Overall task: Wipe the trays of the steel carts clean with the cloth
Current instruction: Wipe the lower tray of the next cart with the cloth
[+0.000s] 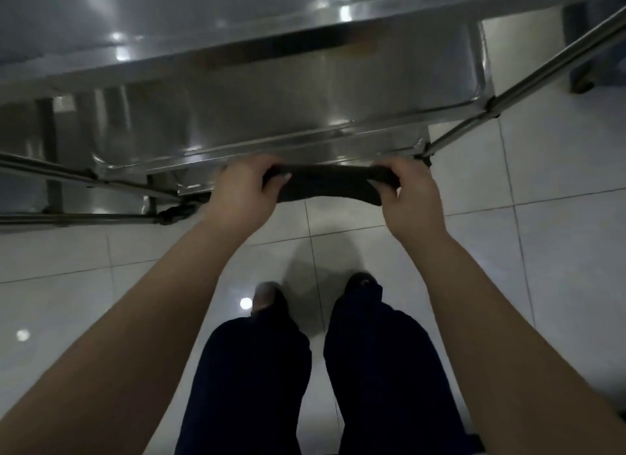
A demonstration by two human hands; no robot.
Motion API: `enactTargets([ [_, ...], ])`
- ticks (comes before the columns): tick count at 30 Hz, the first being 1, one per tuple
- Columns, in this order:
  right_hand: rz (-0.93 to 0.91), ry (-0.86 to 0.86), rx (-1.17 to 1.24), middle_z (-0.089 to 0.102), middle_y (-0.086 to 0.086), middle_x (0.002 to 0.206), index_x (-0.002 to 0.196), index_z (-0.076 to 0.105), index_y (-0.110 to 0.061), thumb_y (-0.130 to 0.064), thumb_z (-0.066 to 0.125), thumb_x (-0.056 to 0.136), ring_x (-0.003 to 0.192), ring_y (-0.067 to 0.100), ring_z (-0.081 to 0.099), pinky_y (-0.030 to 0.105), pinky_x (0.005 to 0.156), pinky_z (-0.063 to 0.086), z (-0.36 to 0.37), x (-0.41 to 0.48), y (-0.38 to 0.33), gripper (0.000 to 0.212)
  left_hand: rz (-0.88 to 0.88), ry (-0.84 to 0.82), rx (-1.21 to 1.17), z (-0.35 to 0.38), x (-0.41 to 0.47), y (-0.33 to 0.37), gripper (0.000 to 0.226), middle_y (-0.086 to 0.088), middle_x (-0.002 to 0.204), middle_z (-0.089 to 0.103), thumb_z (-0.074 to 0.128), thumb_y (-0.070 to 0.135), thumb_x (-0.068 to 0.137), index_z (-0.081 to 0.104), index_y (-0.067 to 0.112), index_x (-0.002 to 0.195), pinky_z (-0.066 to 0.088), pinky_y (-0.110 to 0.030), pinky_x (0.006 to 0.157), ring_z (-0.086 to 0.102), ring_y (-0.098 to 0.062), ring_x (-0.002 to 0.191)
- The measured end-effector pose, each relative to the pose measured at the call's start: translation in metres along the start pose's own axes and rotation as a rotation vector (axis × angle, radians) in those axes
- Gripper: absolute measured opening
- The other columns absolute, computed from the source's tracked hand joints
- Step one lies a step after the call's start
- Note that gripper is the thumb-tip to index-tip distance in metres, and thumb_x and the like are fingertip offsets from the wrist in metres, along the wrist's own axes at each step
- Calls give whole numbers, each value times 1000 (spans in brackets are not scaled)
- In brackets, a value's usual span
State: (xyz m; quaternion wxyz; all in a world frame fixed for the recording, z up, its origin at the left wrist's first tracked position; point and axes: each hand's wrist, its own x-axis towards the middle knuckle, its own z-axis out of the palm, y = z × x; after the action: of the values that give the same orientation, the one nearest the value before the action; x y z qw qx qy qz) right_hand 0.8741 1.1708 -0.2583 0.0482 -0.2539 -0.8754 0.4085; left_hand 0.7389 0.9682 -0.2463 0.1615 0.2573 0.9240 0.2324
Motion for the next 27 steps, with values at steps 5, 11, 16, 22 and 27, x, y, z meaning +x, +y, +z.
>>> enactTargets([
  [5, -37, 165, -28, 62, -2, 99, 105, 69, -13, -15, 63, 90, 99, 21, 56, 31, 85, 46, 24, 58, 27, 16, 28, 121, -156, 38, 62, -20, 26, -10, 104, 68, 56, 31, 93, 69, 13, 107, 49, -37, 82, 62, -30, 98],
  [11, 21, 246, 11, 66, 11, 108, 115, 63, -7, -12, 61, 93, 104, 25, 59, 16, 74, 32, 27, 164, 24, 23, 90, 287, -259, 39, 151, -12, 22, -17, 105, 68, 55, 20, 97, 69, 5, 106, 43, -32, 82, 62, -33, 103],
  [16, -107, 398, 182, 66, 20, 108, 109, 64, 5, 5, 58, 87, 100, 28, 60, 13, 76, 39, 9, 210, 17, 23, 102, 472, -114, 33, 191, 2, 38, -20, 120, 64, 56, 38, 97, 66, 8, 119, 41, -36, 94, 57, -35, 113],
  [22, -191, 352, -167, 66, 15, 109, 106, 69, -7, 5, 59, 82, 108, 37, 56, 36, 96, 41, 39, 172, 111, 29, 445, 325, -27, 118, 166, -26, 23, -7, 109, 69, 67, 19, 89, 73, 15, 111, 45, -38, 92, 61, -30, 105],
  [27, -81, 273, -398, 64, 4, 128, 113, 72, -16, -15, 56, 82, 118, 35, 50, 43, 101, 36, 63, 139, 148, 34, 355, 252, 137, 175, 139, -42, 39, 9, 121, 61, 52, 42, 88, 66, 31, 122, 28, -37, 93, 48, -19, 117],
])
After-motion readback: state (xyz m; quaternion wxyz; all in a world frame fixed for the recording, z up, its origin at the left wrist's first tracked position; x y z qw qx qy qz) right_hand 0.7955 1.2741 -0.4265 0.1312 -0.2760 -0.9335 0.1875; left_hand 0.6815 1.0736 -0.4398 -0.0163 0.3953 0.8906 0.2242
